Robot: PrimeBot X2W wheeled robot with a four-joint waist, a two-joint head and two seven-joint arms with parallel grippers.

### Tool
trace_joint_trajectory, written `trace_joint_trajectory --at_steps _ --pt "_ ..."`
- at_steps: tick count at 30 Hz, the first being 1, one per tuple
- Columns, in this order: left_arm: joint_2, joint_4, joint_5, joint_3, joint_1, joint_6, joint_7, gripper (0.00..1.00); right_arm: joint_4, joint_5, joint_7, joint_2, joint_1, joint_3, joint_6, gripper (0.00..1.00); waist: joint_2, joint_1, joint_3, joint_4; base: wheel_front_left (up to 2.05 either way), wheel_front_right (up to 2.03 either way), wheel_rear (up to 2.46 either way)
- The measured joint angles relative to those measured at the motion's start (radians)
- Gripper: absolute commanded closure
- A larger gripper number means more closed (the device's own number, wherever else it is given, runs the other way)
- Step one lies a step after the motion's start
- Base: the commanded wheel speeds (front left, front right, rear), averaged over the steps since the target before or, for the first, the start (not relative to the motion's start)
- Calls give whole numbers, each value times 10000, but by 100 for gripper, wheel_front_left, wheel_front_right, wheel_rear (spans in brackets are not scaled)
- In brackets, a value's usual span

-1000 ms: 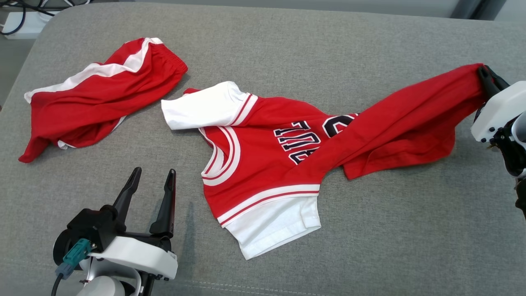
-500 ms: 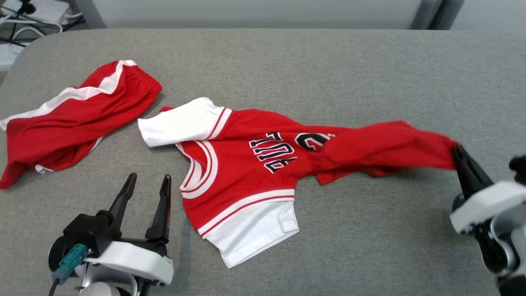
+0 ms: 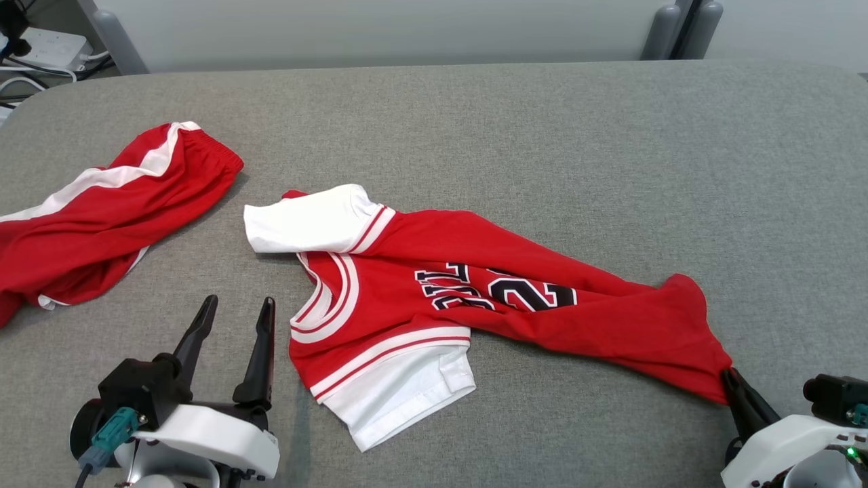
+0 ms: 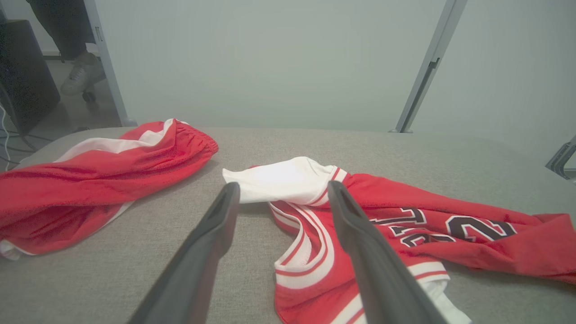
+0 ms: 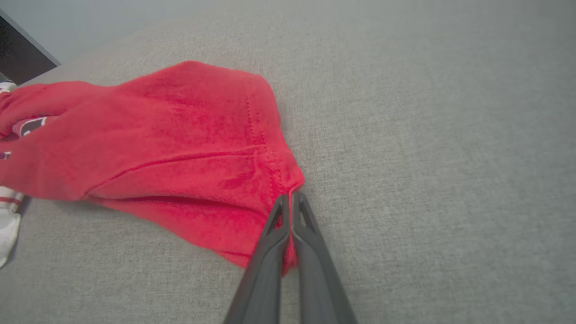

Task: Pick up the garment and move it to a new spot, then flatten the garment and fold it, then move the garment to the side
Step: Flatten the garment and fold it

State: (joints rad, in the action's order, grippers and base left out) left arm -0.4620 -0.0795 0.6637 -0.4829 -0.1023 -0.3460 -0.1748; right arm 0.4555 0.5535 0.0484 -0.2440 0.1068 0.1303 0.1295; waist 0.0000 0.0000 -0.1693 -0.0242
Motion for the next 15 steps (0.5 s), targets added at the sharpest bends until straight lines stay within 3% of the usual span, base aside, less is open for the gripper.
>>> trace_joint_trajectory --at_steps 1,2,8,15 --pt "-15 -17 12 -2 39 -2 2 0 82 -33 0 71 0 -15 0 58 0 0 13 -9 0 0 0" --pt "-27 -33 29 0 110 -38 33 0 144 -33 0 182 0 -111 0 0 0 0 24 -16 0 0 0" --pt "-130 -71 52 6 221 -121 163 0 188 -130 238 407 -3 -690 0 0 0 0 133 -9 0 0 0" --pt "-314 -232 56 148 639 -349 161 0 -849 -930 1143 412 -135 -1672 0 0 0 0 507 -12 0 0 0"
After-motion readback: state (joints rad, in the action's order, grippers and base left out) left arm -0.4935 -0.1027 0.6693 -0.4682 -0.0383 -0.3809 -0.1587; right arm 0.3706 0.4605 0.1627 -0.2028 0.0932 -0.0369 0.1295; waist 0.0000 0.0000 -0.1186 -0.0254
